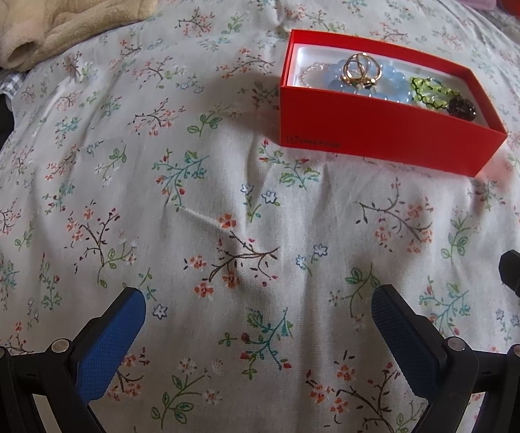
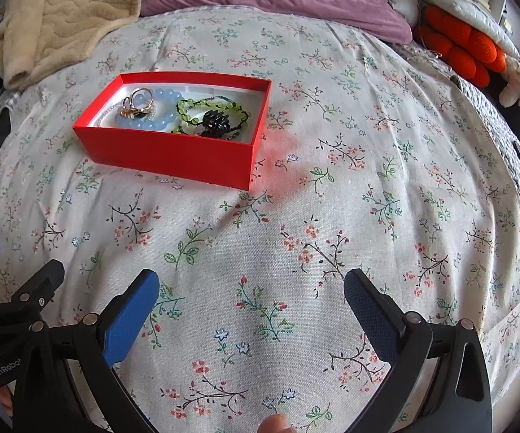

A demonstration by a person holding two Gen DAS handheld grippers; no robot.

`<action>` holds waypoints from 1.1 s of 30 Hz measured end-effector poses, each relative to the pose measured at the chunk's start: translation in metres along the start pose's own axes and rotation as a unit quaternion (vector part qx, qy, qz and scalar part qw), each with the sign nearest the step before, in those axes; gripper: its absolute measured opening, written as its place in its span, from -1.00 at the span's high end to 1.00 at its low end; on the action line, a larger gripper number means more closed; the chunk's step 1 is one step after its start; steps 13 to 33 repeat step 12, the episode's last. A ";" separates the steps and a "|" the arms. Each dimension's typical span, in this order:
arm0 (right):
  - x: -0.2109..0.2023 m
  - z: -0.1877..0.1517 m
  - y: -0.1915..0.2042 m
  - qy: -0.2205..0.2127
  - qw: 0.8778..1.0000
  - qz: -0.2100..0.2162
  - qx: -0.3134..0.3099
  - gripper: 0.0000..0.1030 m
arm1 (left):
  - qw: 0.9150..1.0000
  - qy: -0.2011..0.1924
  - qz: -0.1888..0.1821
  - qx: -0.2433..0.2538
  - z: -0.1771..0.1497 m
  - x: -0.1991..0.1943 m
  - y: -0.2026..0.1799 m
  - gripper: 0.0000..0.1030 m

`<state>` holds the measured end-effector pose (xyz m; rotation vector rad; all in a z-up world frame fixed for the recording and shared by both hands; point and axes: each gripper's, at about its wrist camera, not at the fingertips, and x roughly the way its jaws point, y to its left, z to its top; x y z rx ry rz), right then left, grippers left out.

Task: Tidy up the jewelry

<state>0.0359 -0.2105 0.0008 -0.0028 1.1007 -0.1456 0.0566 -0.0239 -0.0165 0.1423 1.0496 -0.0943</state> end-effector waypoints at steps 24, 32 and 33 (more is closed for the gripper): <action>0.004 -0.007 -0.001 0.002 1.000 -0.015 -0.001 -1.00 | 1.000 -0.001 -0.008 0.000 -0.002 0.002 0.002 -0.99; 0.004 -0.007 -0.001 0.002 1.000 -0.015 -0.001 -1.00 | 1.000 -0.001 -0.008 0.000 -0.002 0.002 0.002 -0.99; 0.004 -0.007 -0.001 0.002 1.000 -0.015 -0.001 -1.00 | 1.000 -0.001 -0.008 0.000 -0.002 0.002 0.002 -0.99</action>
